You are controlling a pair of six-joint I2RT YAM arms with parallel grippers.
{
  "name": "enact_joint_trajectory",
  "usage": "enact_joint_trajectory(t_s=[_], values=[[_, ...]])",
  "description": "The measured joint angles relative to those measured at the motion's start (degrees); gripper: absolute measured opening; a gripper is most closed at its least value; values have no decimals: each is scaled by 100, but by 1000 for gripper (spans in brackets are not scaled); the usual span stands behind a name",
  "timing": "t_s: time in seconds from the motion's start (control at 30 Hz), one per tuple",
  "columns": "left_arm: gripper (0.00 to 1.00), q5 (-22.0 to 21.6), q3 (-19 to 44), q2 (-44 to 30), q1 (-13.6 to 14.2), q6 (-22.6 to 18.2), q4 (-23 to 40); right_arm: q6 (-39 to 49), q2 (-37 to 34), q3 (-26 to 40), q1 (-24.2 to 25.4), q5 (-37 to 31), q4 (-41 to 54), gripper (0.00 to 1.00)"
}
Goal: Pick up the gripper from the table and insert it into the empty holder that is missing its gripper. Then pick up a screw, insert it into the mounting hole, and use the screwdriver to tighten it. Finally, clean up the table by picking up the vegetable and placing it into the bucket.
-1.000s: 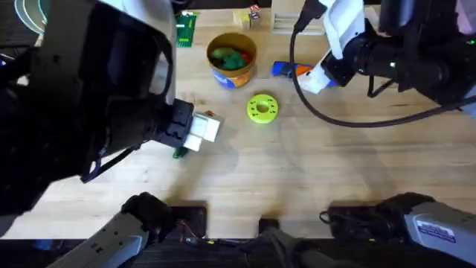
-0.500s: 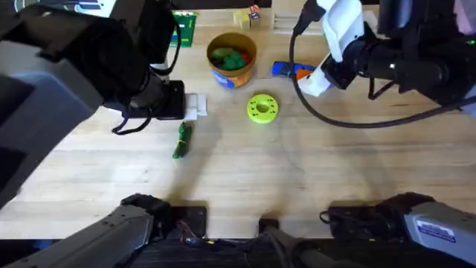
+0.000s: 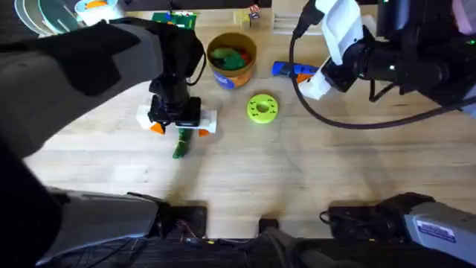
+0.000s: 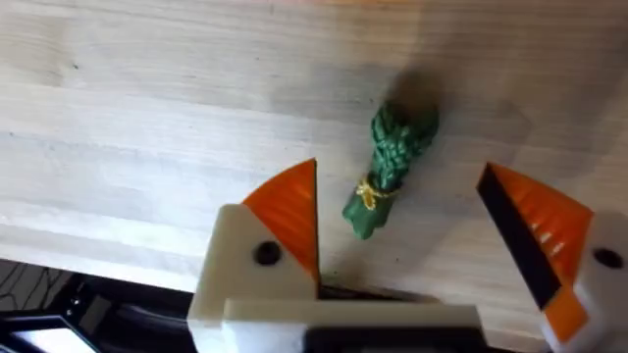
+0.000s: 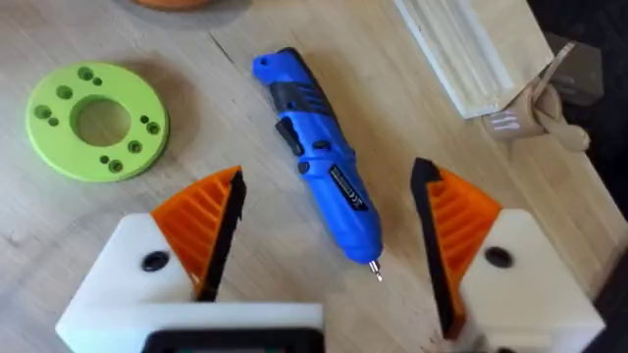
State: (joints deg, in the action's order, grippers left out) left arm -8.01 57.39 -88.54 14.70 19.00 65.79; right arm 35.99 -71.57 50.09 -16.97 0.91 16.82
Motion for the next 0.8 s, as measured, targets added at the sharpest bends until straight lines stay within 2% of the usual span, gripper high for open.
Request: enact_joint_trajectory(t_s=[0.17,0.33,0.4,0.57,0.63,0.7,0.73,0.8], values=[[999,106,0,-599,0,-11,-23,0,0,0,0,0,2,991],[998,215,-19,-666,-1,-15,-139,0,0,0,0,0,6,990],[967,301,-94,-661,-7,-18,-244,0,0,0,0,0,21,990],[638,609,-221,-594,4,-5,-377,0,0,0,0,0,59,990],[445,586,-229,-578,4,-7,-370,0,0,0,0,0,59,990],[155,533,-232,-571,-4,4,-358,0,0,0,0,0,59,990],[50,541,-228,-551,-6,-15,-368,0,0,0,0,0,59,990],[19,548,-247,-552,7,-13,-377,0,-2,0,0,0,61,990]])
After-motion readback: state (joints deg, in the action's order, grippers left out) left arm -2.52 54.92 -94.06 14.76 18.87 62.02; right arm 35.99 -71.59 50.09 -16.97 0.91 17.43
